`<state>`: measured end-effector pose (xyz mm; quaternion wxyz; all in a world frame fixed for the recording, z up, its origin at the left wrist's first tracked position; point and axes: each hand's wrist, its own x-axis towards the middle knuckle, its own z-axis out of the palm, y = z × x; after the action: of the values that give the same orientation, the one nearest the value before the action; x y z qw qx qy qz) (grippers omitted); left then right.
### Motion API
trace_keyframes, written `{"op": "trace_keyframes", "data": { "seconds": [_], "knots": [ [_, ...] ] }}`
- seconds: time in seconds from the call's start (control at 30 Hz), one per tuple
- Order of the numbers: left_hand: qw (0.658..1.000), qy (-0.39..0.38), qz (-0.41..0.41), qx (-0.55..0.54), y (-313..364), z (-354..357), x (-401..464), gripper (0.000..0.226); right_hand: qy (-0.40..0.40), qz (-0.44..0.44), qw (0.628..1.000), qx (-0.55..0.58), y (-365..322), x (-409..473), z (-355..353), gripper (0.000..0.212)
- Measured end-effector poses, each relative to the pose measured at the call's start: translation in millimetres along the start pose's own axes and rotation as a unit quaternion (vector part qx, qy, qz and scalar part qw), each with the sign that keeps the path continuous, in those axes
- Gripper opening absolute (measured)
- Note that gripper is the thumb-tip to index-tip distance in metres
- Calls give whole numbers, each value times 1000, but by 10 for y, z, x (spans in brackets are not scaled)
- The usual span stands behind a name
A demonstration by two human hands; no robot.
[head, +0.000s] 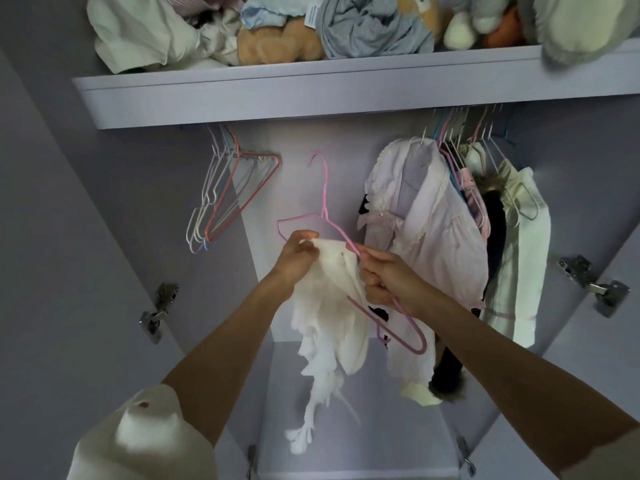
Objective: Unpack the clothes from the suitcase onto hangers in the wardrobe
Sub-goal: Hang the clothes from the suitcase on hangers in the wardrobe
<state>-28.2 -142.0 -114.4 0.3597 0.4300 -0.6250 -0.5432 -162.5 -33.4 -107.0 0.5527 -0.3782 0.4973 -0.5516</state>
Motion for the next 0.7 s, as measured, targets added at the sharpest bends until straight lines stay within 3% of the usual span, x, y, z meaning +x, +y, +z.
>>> {"op": "trace_keyframes", "data": {
  "seconds": [0.07,0.17,0.23,0.37,0.47,0.6,0.7],
  "knots": [
    [993,-57,37,100,-63,77,-32,21,-7,-12,1000,-27,19,6,20,29],
    [954,-124,79,260,-196,126,-57,28,12,-17,999,-30,9,-2,20,26],
    [944,-102,113,294,-279,96,-88,30,25,-16,999,-29,-5,-31,-19,25],
    [952,1,162,258,-340,41,-172,32,19,-29,997,-66,0,-84,-50,26],
    [971,91,78,207,-409,-18,-122,56,16,-42,995,-89,-9,-73,-38,28],
    [989,-11,-101,109,-508,-22,-114,102,-7,-52,995,-79,9,-89,-47,31],
    [993,-36,-100,57,-570,112,-131,97,-21,-74,995,-66,6,-141,-58,30]
  ]
}}
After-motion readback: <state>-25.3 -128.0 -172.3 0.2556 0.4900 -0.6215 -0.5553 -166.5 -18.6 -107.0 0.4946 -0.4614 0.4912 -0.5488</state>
